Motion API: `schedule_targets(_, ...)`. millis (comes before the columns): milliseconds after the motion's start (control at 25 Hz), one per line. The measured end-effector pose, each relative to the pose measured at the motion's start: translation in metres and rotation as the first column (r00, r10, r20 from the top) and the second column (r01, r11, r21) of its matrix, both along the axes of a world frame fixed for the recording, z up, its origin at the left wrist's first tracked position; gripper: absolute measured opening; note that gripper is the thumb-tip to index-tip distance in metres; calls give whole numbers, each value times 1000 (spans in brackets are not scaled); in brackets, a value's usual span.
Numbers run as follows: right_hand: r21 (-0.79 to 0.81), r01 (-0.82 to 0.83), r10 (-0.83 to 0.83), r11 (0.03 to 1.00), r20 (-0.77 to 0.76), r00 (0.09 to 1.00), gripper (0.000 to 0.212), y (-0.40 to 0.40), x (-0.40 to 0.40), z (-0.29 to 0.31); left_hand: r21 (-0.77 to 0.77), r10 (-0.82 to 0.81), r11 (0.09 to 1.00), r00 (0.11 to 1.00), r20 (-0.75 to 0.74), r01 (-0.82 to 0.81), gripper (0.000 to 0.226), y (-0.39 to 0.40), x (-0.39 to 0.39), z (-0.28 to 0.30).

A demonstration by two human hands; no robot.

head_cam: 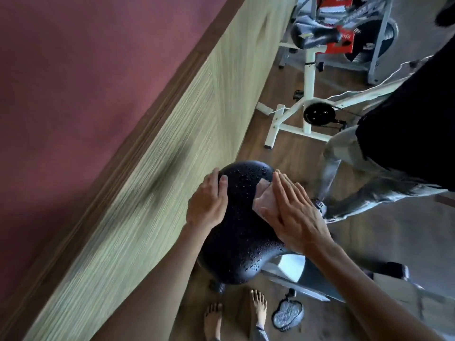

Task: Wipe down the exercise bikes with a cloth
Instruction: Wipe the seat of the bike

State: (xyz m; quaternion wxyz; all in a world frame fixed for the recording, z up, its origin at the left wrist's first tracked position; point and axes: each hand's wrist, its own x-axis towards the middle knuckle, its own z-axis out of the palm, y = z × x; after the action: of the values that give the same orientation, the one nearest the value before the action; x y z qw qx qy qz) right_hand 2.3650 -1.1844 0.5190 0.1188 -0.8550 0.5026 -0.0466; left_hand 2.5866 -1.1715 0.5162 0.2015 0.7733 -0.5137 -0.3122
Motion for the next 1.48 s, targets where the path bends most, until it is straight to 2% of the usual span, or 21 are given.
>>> schedule_targets(160, 108, 35, -44, 994, 86, 995, 82, -27, 21, -9, -17, 16, 1000, 1000, 18, -16, 55, 1, -1, 3)
schedule_targets(280, 84, 45, -57, 995, 142, 988, 80, -53, 48, -13, -9, 18, 1000, 998, 63, -17, 53, 1, -3, 4)
schedule_targets(360, 29, -32, 27, 999, 151, 988, 79, -55, 53, -9, 0, 11, 1000, 997, 72, -11, 53, 1, -3, 6)
schedule_targets(440, -7, -181, 180, 984, 143, 973, 75, -45, 38, -7, 3, 1, 1000, 997, 75, -1, 53, 2, -3, 7)
schedule_targets(520, 27, -263, 257, 964, 147, 955, 73, -37, 14, -6, 3, -3, 1000, 997, 74, 3, 54, 0, -1, 6)
schedule_targets(600, 85, -204, 187, 975, 174, 967, 74, -45, 11, -13, 10, 3, 1000, 997, 72, -4, 54, 0, -2, 5)
schedule_targets(680, 139, -68, 41, 988, 191, 981, 74, -69, 37, -18, 14, 16, 1000, 997, 79, -17, 53, -1, -3, 6)
schedule_targets(760, 100, -32, 18, 995, 134, 991, 73, -81, 64, -15, 12, 33, 999, 997, 66, -34, 53, 0, -3, 6)
schedule_targets(880, -11, -264, 263, 964, 123, 957, 69, -55, 50, -5, 4, 54, 999, 998, 16, -54, 52, 2, -2, 7)
schedule_targets(960, -11, -362, 361, 932, 108, 926, 69, -31, 15, -3, -2, 76, 997, 997, -6, -76, 51, 2, -1, 7)
schedule_targets(1040, 55, -306, 298, 950, 114, 948, 72, -30, -2, -9, 0, 86, 996, 996, -11, -86, 50, 2, -2, 6)
schedule_targets(1120, 140, -130, 108, 982, 156, 982, 74, -49, 19, -16, -2, 86, 996, 996, -3, -86, 50, 3, -2, 5)
schedule_targets(1200, 123, -20, 2, 992, 139, 990, 78, -69, 52, -16, -17, 89, 996, 996, 0, -89, 50, 3, -2, 3)
schedule_targets(1280, 25, -76, 73, 997, 114, 991, 80, -67, 66, -12, -40, 95, 995, 995, -17, -96, 49, 3, -2, 1)
schedule_targets(1360, -36, -234, 237, 971, 94, 967, 75, -48, 50, -10, -63, 114, 991, 992, -44, -117, 49, 4, -2, -1)
schedule_targets(1440, -23, -311, 312, 950, 86, 946, 72, -33, 21, -12, -77, 149, 985, 985, -84, -156, 48, 4, 0, -3)
schedule_targets(1480, 10, -293, 290, 956, 103, 951, 73, -33, 11, -15, -88, 154, 983, 983, -98, -163, 49, 4, 0, -5)
